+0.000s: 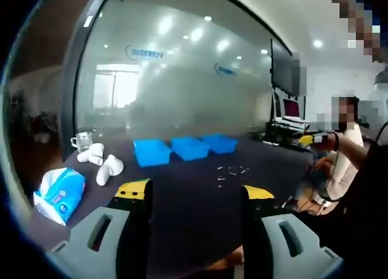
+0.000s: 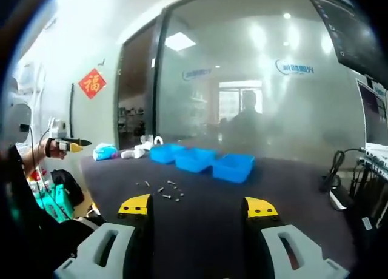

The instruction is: Sort the screws, nuts, and washers into the corresponding bins

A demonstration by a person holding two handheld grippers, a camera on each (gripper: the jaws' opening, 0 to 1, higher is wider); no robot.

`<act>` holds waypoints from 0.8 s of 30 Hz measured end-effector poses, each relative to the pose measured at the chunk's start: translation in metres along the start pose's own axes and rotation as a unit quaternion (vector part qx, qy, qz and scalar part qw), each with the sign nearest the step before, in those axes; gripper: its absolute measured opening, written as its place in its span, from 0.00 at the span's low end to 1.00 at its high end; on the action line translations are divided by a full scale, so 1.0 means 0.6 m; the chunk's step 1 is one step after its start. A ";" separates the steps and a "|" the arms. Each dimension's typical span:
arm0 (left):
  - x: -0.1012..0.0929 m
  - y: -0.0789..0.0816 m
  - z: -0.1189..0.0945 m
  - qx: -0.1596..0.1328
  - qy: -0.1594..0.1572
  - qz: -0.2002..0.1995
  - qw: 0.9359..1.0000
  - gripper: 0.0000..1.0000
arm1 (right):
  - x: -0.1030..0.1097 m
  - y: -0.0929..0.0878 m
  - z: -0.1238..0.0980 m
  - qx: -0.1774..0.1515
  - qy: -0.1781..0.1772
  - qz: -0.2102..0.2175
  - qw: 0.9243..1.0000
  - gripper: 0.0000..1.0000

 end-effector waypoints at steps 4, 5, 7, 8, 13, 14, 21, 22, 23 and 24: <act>-0.004 0.008 0.005 0.000 -0.011 0.005 1.000 0.57 | 0.003 0.002 0.011 0.015 0.023 -0.011 1.000 0.54; -0.004 0.011 0.006 0.000 -0.015 0.006 1.000 0.57 | 0.005 0.003 0.013 0.019 0.030 -0.012 0.999 0.54; -0.006 0.021 0.008 -0.007 -0.020 0.017 1.000 0.57 | 0.008 0.005 0.016 0.028 0.045 -0.025 0.998 0.54; -0.005 0.025 0.009 -0.008 -0.023 0.018 1.000 0.58 | 0.008 0.007 0.018 0.029 0.047 -0.033 0.998 0.54; -0.007 0.036 0.020 0.007 -0.043 0.028 0.999 0.58 | 0.002 0.017 0.025 0.031 0.059 -0.031 0.997 0.54; -0.009 0.036 0.022 0.012 -0.048 0.032 0.998 0.58 | 0.002 0.019 0.026 0.030 0.060 -0.032 0.997 0.54; -0.016 0.043 0.039 0.019 -0.066 0.040 0.997 0.58 | 0.000 0.036 0.038 0.047 0.085 -0.044 0.994 0.54; -0.018 0.044 0.040 0.021 -0.070 0.041 0.996 0.58 | 0.002 0.038 0.040 0.050 0.089 -0.047 0.994 0.54; -0.020 0.044 0.042 0.022 -0.073 0.043 0.996 0.58 | 0.004 0.040 0.042 0.053 0.093 -0.050 0.993 0.54; -0.021 0.044 0.044 0.023 -0.075 0.044 0.996 0.58 | 0.005 0.041 0.044 0.056 0.097 -0.053 0.992 0.54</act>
Point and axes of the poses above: the point that each gripper's makers call its tool centre point, and the gripper's own axes: z roughly forward along the fingers, x roughly to its left, y roughly out of its top, the point moved 10 cm from there along -z, roughly backward along the fingers, and after that the axes turned 2 degrees about -x, right-handed, at the moved point
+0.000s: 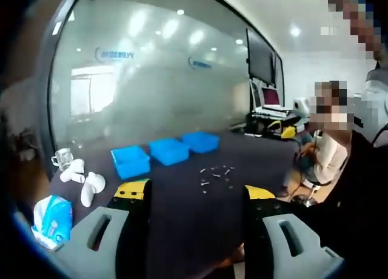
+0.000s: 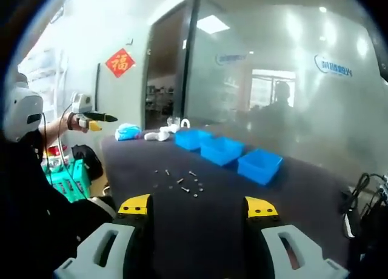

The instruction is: Sort the screws, nuts, and washers into the corresponding bins

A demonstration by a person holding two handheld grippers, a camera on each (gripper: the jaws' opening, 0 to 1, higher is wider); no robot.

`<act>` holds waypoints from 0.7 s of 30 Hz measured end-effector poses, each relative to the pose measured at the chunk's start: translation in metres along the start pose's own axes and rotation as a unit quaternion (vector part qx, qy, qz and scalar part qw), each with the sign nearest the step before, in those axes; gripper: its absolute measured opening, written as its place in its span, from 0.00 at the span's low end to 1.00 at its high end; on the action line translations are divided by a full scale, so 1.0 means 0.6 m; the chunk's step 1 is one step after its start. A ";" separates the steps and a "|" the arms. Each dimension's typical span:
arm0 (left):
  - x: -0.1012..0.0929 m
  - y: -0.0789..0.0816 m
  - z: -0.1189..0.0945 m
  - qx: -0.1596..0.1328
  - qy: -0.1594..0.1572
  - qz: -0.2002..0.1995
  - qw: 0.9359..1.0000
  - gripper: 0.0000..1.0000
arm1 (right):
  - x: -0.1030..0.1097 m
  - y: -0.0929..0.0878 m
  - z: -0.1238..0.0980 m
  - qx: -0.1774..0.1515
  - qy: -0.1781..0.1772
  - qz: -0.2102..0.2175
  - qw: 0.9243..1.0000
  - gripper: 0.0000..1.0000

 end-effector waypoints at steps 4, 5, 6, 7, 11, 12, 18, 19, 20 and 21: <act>-0.003 0.000 0.005 0.006 -0.008 0.003 1.000 0.58 | 0.003 0.007 0.010 0.016 0.017 -0.014 1.000 0.54; -0.004 0.000 0.006 0.007 -0.010 0.004 1.000 0.58 | 0.004 0.009 0.013 0.021 0.021 -0.019 0.999 0.54; -0.005 -0.001 0.006 0.009 -0.012 0.004 1.000 0.58 | 0.005 0.012 0.016 0.024 0.026 -0.024 0.999 0.54; -0.006 -0.001 0.007 0.010 -0.013 0.004 1.000 0.58 | 0.007 0.014 0.019 0.030 0.032 -0.029 0.999 0.54; -0.007 -0.004 0.007 0.013 -0.018 0.004 1.000 0.58 | 0.011 0.023 0.033 0.048 0.053 -0.050 0.996 0.54; -0.008 -0.005 0.008 0.015 -0.018 0.003 1.000 0.58 | 0.012 0.025 0.037 0.053 0.059 -0.055 0.995 0.54; -0.010 -0.011 0.009 0.025 -0.025 0.004 0.999 0.58 | 0.015 0.037 0.063 0.078 0.092 -0.083 0.989 0.54; -0.010 -0.012 0.009 0.026 -0.025 0.003 0.999 0.58 | 0.015 0.039 0.068 0.082 0.098 -0.088 0.988 0.54; -0.010 -0.012 0.009 0.027 -0.025 0.002 0.999 0.58 | 0.016 0.042 0.073 0.086 0.104 -0.093 0.987 0.54; -0.010 -0.013 0.009 0.027 -0.026 0.002 0.999 0.58 | 0.017 0.044 0.078 0.089 0.109 -0.098 0.985 0.54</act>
Point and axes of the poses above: the point that each gripper's makers call its tool centre point, and the gripper's own axes: z roughly forward along the fingers, x roughly to its left, y roughly out of its top, the point moved 10 cm from there along -z, roughly backward along the fingers, and after that the axes turned 2 degrees about -x, right-handed, at the moved point
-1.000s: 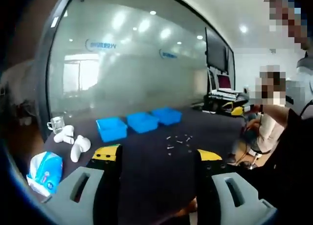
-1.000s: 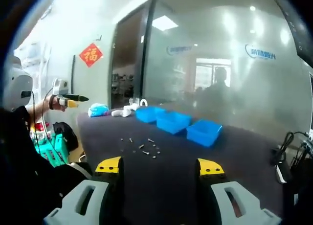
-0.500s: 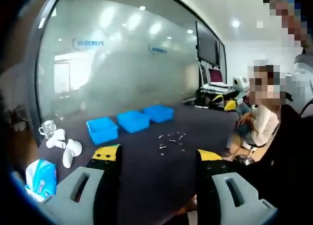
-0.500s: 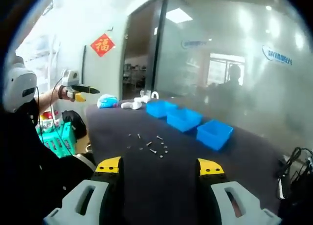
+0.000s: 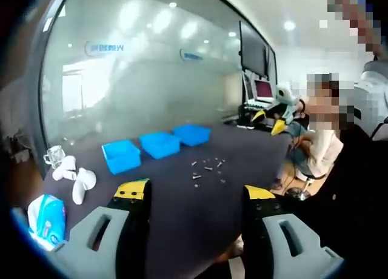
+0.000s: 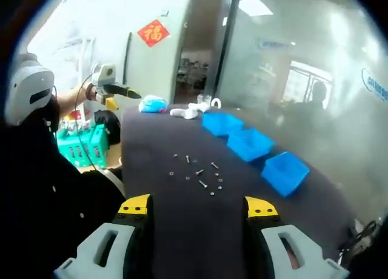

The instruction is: Sort the screws, nuts, and washers into the corresponding bins

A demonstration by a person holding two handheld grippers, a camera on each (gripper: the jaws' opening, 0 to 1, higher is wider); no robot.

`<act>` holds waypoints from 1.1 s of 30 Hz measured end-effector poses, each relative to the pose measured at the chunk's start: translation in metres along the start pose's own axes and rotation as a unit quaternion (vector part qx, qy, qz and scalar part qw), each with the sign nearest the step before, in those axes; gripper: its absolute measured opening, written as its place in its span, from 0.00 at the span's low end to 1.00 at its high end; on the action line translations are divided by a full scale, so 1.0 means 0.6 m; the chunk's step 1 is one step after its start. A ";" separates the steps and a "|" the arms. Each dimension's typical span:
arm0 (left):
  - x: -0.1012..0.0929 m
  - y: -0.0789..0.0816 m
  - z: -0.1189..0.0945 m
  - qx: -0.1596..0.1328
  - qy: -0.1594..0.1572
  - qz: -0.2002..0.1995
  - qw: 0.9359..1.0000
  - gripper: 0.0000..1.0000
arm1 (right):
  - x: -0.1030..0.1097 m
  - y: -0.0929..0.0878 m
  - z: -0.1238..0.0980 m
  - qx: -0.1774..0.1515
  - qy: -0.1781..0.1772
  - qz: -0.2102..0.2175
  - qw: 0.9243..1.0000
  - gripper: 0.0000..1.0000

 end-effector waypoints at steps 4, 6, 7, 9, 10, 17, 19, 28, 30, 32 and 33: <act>0.000 -0.001 0.000 0.003 -0.001 0.000 1.000 0.58 | -0.004 0.014 0.018 0.010 0.017 -0.016 1.000 0.54; 0.001 0.000 -0.002 0.002 0.000 0.001 1.000 0.58 | -0.007 0.020 0.027 0.012 0.024 -0.020 0.999 0.54; 0.001 0.001 -0.002 0.001 0.000 0.001 1.000 0.58 | -0.008 0.024 0.032 0.013 0.027 -0.024 0.999 0.54; 0.001 0.001 -0.004 0.001 0.001 0.001 1.000 0.58 | -0.010 0.027 0.038 0.016 0.032 -0.028 0.999 0.54; 0.001 0.000 -0.004 0.002 0.001 0.002 1.000 0.57 | -0.011 0.028 0.042 0.018 0.035 -0.031 0.999 0.54; -0.001 -0.008 -0.008 0.007 0.000 -0.001 1.000 0.57 | -0.015 0.036 0.068 0.042 0.060 -0.057 0.996 0.54; -0.002 -0.009 -0.009 0.008 0.000 -0.002 1.000 0.57 | -0.016 0.039 0.074 0.047 0.065 -0.063 0.995 0.54; -0.005 -0.016 -0.010 0.014 -0.004 -0.005 1.000 0.57 | -0.033 0.052 0.118 0.087 0.094 -0.102 0.986 0.53; -0.006 -0.017 -0.011 0.014 -0.004 -0.006 1.000 0.57 | -0.034 0.053 0.126 0.097 0.104 -0.108 0.984 0.53; -0.006 -0.018 -0.011 0.015 -0.004 -0.007 1.000 0.57 | -0.036 0.054 0.136 0.109 0.115 -0.121 0.980 0.53; -0.006 -0.019 -0.012 0.015 -0.004 -0.008 1.000 0.57 | -0.036 0.055 0.141 0.114 0.118 -0.125 0.979 0.52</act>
Point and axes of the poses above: the point that each gripper's makers call its tool centre point, and the gripper's own axes: z roughly forward along the fingers, x roughly to its left, y roughly out of its top, the point moved 10 cm from there along -z, roughly backward along the fingers, and after that the axes turned 2 degrees about -x, right-handed, at the moved point
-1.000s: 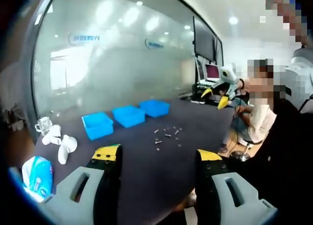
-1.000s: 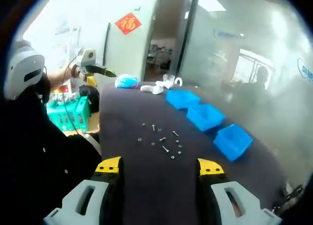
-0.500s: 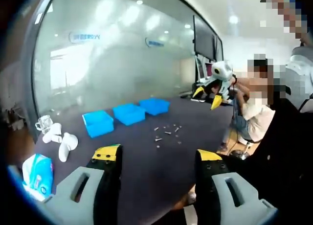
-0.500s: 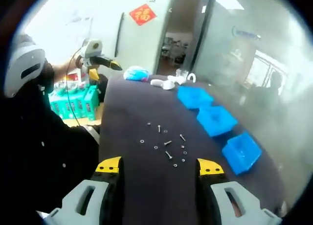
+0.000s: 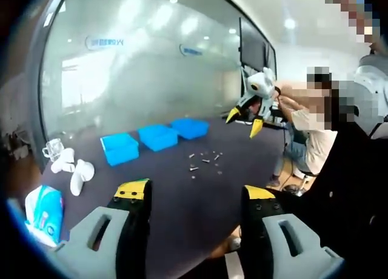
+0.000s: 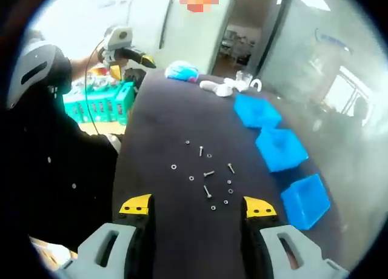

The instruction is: Sort the screws, nuts, and washers into the corresponding bins

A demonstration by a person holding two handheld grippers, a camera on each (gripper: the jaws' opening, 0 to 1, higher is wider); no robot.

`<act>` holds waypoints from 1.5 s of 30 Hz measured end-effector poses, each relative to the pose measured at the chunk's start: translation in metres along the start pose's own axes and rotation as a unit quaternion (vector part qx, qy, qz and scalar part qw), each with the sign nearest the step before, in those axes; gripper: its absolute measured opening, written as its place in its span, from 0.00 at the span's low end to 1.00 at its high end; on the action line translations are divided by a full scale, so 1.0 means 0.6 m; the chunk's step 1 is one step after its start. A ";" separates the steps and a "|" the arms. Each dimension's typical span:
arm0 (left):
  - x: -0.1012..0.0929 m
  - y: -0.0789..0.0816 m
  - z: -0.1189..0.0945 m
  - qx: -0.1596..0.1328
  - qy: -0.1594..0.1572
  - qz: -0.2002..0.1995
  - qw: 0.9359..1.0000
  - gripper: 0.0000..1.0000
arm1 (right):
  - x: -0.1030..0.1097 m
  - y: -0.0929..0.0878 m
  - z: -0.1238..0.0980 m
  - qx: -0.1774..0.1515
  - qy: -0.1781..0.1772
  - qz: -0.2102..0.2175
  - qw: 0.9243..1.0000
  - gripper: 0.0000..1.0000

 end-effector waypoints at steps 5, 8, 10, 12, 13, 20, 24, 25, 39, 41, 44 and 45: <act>0.000 -0.005 -0.001 0.001 0.000 -0.002 1.000 0.57 | -0.012 0.007 0.022 0.029 0.025 -0.018 0.999 0.51; 0.002 -0.008 -0.001 0.002 0.002 -0.006 1.000 0.57 | -0.019 0.009 0.037 0.047 0.039 -0.029 0.998 0.48; 0.003 -0.011 -0.002 0.003 0.003 -0.007 1.000 0.57 | -0.024 0.012 0.049 0.054 0.042 -0.036 0.997 0.48; 0.005 -0.014 -0.003 0.004 0.004 -0.010 1.000 0.57 | -0.028 0.013 0.058 0.064 0.049 -0.041 0.996 0.48; 0.006 -0.015 -0.004 0.004 0.005 -0.011 1.000 0.57 | -0.030 0.013 0.062 0.068 0.053 -0.044 0.995 0.48; 0.008 -0.018 -0.008 0.004 0.010 -0.015 1.000 0.57 | -0.040 0.014 0.087 0.093 0.075 -0.057 0.991 0.45; 0.007 -0.022 -0.010 0.004 0.013 -0.018 1.000 0.57 | -0.042 0.015 0.101 0.105 0.090 -0.064 0.988 0.40; 0.007 -0.023 -0.010 0.004 0.014 -0.019 1.000 0.57 | -0.044 0.015 0.104 0.108 0.092 -0.066 0.988 0.38; 0.003 -0.040 -0.018 0.007 0.023 -0.033 0.999 0.57 | -0.045 0.006 0.150 0.142 0.113 -0.073 0.981 0.27; 0.003 -0.040 -0.020 0.008 0.026 -0.033 0.999 0.57 | -0.043 0.006 0.155 0.143 0.114 -0.074 0.980 0.25; 0.003 -0.039 -0.023 0.012 0.028 -0.031 0.999 0.57 | -0.041 0.008 0.160 0.142 0.120 -0.072 0.980 0.22; 0.003 -0.039 -0.024 0.012 0.028 -0.031 0.999 0.57 | -0.041 0.008 0.163 0.142 0.122 -0.073 0.980 0.21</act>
Point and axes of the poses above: the point that each gripper's makers call its tool centre point, and the gripper's own axes: z roughly forward along the fingers, x roughly to its left, y roughly out of its top, the point moved 10 cm from there along -z, roughly backward along the fingers, and after that the axes turned 2 degrees about -x, right-handed, at the moved point
